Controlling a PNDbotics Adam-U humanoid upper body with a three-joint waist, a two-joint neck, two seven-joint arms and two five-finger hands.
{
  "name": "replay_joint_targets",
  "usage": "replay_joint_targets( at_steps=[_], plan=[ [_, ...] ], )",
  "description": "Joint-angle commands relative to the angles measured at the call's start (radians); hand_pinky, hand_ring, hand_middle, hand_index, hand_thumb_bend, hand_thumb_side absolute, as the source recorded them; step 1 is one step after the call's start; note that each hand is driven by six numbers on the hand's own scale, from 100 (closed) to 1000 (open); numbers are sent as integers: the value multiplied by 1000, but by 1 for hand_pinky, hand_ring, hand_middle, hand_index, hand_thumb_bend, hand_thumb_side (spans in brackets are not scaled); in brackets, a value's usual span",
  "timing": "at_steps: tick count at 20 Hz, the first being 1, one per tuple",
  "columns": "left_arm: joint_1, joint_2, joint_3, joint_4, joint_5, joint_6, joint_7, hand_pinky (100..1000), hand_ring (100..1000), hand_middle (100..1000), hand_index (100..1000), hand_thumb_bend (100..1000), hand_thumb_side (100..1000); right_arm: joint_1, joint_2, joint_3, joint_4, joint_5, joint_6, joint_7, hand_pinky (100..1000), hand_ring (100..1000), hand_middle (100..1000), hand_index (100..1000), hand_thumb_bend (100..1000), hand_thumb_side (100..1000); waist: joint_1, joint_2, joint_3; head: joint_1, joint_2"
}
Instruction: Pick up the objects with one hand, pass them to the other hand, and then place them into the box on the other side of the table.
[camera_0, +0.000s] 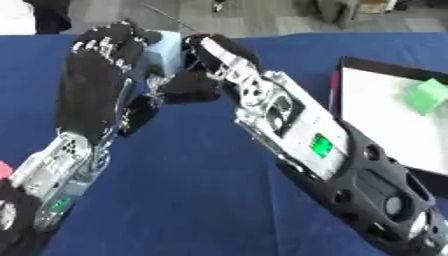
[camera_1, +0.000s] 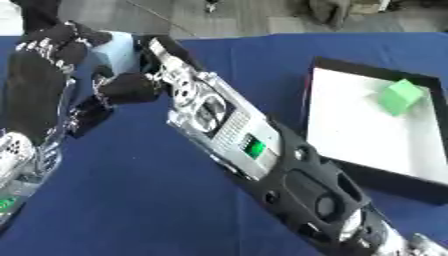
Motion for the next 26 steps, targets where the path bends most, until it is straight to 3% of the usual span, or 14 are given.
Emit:
replay_joint_targets(
  at_steps=[1,3,5,7,10,19,26],
  plan=[
    [-19,-6,-17,-59,8,-17,7,550,547,544,595,432,100,-15,-12,-8,-17,-49,60,-122,599,659,359,543,100,180,5,-17,1,-3,-4],
    [-18,-6,-17,-57,8,-16,9,588,587,588,646,570,100,-15,-14,-9,-28,-75,60,-151,583,636,331,505,100,165,5,-17,1,-2,-4],
    [-16,-6,-17,-52,2,-14,7,710,711,715,808,781,200,-15,-16,-7,-36,-97,60,-176,573,624,309,453,100,120,5,-17,1,-3,-3],
    [-14,-7,-16,-41,-5,-4,-15,805,794,780,870,902,293,-16,-18,-6,-38,-117,60,-197,564,611,290,423,100,100,4,-18,1,-5,1],
    [-15,-4,-14,-45,-24,-5,-35,852,832,810,895,978,362,-17,-19,-3,-40,-144,60,-220,558,604,277,401,100,100,5,-18,3,-7,1],
    [-2,7,-3,-71,-33,17,-22,861,844,822,910,1000,392,-16,-30,-16,-54,-174,60,-284,548,600,273,400,100,100,5,-18,4,-12,8],
    [55,76,24,-113,54,48,4,833,826,804,892,915,398,-17,-76,-59,-63,-145,60,-330,547,602,273,401,100,100,9,-19,6,-42,23]
  ],
)
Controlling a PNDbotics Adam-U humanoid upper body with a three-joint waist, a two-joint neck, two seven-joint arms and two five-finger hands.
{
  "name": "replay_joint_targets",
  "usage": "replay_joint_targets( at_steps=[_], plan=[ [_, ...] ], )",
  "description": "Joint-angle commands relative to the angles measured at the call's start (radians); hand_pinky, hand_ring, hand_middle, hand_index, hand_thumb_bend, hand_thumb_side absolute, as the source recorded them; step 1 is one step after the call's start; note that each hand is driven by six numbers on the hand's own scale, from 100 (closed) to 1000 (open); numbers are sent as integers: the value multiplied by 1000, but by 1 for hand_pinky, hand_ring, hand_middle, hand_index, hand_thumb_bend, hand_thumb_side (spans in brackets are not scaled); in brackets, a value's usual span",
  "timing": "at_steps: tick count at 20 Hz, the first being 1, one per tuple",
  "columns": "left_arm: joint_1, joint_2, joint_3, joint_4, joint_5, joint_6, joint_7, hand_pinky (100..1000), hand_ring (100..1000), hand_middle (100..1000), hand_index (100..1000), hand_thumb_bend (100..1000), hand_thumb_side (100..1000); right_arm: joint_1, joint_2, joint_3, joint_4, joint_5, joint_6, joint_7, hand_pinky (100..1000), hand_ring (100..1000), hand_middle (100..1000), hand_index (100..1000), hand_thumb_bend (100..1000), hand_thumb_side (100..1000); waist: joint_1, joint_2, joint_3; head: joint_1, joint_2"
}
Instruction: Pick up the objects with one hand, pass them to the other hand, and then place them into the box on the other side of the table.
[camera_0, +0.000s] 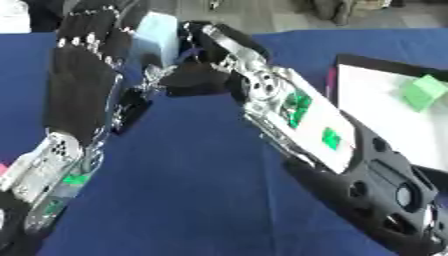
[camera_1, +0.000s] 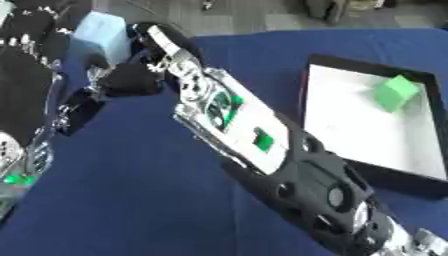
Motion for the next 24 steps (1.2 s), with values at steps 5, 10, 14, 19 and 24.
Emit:
replay_joint_targets(
  at_steps=[5,10,14,19,24],
  plan=[
    [41,92,33,-60,91,14,47,816,813,791,883,904,410,-22,-73,-58,-15,36,185,-220,547,600,272,400,100,100,3,-21,-2,-12,4],
    [67,115,44,-73,122,17,59,811,806,785,880,897,417,-22,-116,-72,12,18,185,-234,549,600,271,400,100,100,3,-21,-5,-11,2],
    [91,138,61,-90,152,28,72,791,787,767,869,856,431,-20,-181,-93,35,7,185,-256,553,600,271,401,100,100,3,-20,-8,-9,-3],
    [126,168,94,-115,201,43,88,772,771,742,839,794,453,-12,-298,-121,93,-1,185,-264,569,599,281,411,100,100,-1,-20,-13,-10,-2],
    [161,187,126,-124,282,28,109,752,760,752,828,653,465,17,-409,-144,137,25,185,-197,580,592,290,421,100,100,-5,-22,-20,-9,-2]
  ],
)
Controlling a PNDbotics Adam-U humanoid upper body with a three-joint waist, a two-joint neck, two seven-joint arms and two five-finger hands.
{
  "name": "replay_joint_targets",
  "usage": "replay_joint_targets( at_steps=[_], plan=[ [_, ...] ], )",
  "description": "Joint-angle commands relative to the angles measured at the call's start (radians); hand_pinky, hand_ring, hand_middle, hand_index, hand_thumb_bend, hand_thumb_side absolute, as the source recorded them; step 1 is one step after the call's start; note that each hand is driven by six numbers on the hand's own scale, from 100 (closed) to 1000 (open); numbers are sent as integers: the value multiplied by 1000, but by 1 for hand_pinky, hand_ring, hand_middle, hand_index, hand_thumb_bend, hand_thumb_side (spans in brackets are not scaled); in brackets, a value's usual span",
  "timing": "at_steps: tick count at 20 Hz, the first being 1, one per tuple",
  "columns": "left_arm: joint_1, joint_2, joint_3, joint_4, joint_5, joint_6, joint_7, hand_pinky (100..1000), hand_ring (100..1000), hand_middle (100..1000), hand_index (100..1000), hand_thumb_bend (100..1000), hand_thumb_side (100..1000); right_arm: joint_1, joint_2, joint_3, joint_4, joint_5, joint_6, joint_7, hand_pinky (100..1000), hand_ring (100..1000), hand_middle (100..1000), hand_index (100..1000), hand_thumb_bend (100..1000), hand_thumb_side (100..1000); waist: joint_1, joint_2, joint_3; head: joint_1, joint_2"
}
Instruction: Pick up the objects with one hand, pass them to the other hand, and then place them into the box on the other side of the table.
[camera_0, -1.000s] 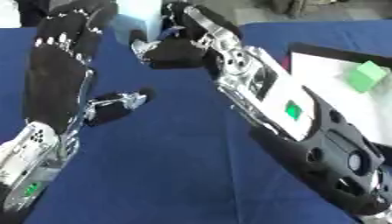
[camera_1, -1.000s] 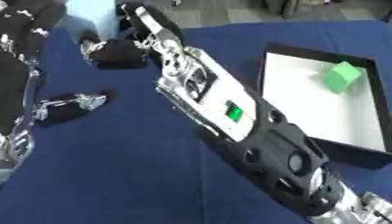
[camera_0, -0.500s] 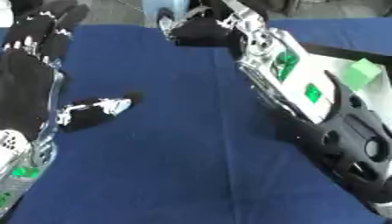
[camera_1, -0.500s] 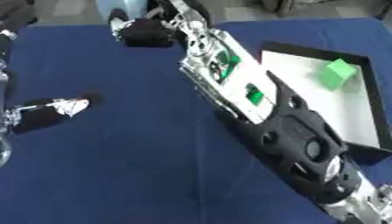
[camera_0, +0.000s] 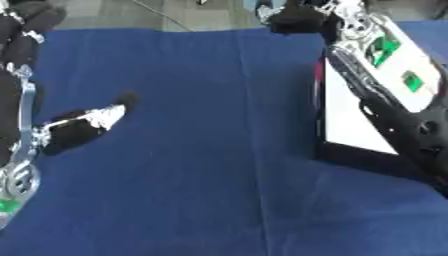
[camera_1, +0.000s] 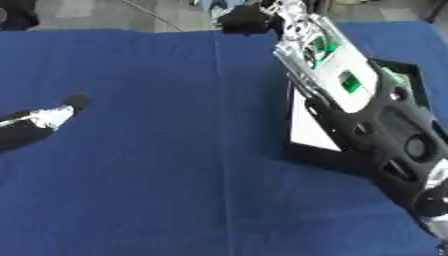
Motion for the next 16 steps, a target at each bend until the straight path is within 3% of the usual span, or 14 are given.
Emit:
replay_joint_targets(
  at_steps=[1,6,16],
  plan=[
    [8,39,32,-21,60,-25,16,758,766,756,828,617,477,1,-85,-29,9,30,206,-151,586,591,293,423,100,100,1,-22,-2,-1,-7],
    [39,56,68,-21,164,-56,37,779,773,755,825,585,487,48,-170,-64,18,131,206,22,600,585,292,420,126,100,-3,-23,-8,-28,-14],
    [51,62,118,-21,186,-40,92,775,771,751,821,586,482,163,-270,-170,24,358,206,348,636,581,294,418,226,100,-11,-27,-20,-102,-35]
  ],
)
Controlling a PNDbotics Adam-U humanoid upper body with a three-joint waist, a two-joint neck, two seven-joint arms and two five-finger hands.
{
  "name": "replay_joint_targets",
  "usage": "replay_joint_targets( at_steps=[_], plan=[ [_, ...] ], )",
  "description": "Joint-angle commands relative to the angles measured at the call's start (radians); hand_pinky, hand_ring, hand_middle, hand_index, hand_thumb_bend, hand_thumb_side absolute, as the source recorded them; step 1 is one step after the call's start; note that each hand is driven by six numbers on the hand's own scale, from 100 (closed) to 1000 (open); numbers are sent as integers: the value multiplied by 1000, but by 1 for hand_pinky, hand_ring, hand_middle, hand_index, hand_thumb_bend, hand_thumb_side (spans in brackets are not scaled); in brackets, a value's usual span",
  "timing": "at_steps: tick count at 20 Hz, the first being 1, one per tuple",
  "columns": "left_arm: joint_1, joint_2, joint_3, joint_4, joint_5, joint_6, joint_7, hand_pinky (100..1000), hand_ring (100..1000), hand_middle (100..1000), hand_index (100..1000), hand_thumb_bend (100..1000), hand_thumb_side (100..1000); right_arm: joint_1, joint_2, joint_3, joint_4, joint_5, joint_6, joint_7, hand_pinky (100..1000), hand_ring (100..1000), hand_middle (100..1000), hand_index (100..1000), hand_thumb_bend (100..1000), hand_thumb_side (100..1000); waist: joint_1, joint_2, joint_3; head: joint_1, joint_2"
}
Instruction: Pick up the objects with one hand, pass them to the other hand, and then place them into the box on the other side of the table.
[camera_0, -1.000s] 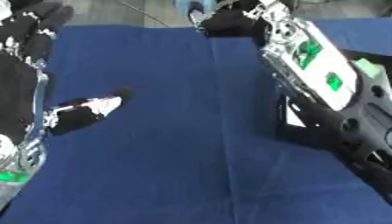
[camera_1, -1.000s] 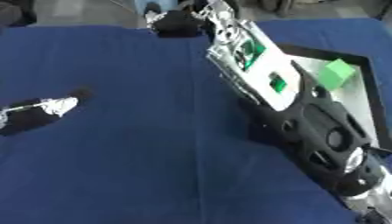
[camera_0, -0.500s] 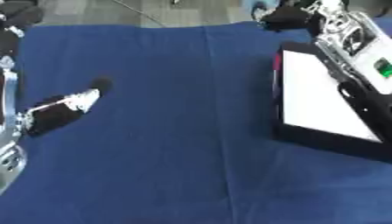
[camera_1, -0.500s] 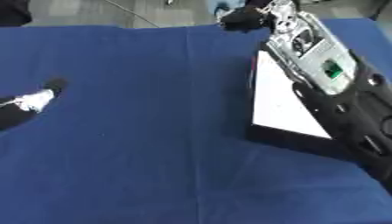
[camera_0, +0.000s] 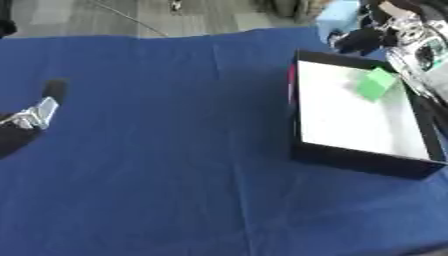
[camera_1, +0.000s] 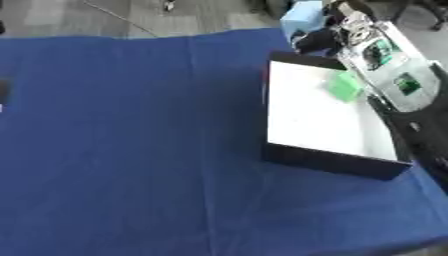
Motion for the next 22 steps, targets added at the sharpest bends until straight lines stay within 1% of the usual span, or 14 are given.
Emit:
replay_joint_targets(
  at_steps=[1,5,8,9,10,11,12,16,18,19,22],
  plan=[
    [-4,33,27,-18,8,5,19,776,770,751,821,586,482,11,-59,-48,-3,83,4,97,639,581,295,418,238,100,-1,-26,-3,-19,-14],
    [-1,35,33,-18,11,6,32,776,769,749,821,587,481,46,-73,-87,4,187,4,235,659,582,300,420,270,100,-1,-25,-6,-29,-12],
    [-1,36,35,-18,11,7,37,776,769,748,819,587,481,61,-79,-102,1,255,1,337,674,587,308,426,286,100,1,-25,-8,-27,-9],
    [-1,36,36,-18,11,8,38,776,769,748,819,587,481,65,-81,-106,0,276,-6,371,677,588,310,427,291,100,1,-25,-8,-26,-8],
    [-1,37,36,-18,11,8,39,776,769,748,819,587,480,68,-82,-108,-1,299,-15,405,685,590,312,431,317,100,2,-24,-8,-24,-7],
    [-1,37,36,-18,11,8,39,776,768,748,819,588,480,70,-83,-110,1,322,-24,438,688,591,317,433,310,100,3,-24,-8,-23,-6],
    [-1,38,37,-18,11,8,40,776,768,747,818,587,480,72,-83,-111,4,346,-35,470,693,594,323,437,321,104,3,-24,-8,-22,-5],
    [-2,37,37,-18,10,8,42,776,768,747,817,587,479,74,-83,-112,19,439,-80,575,725,614,356,461,370,116,5,-25,-8,-17,-5],
    [-2,37,38,-18,9,8,43,776,768,746,817,586,479,74,-81,-113,28,481,-101,620,744,638,394,489,395,119,5,-24,-7,-15,-4],
    [-2,37,38,-18,9,9,43,776,768,746,817,586,478,75,-81,-112,35,501,-111,642,756,658,427,510,417,125,5,-24,-7,-14,-4],
    [-2,37,38,-18,8,9,45,780,769,747,818,585,478,76,-80,-109,52,567,-136,703,790,693,502,571,421,143,6,-24,-6,-10,1]
  ],
)
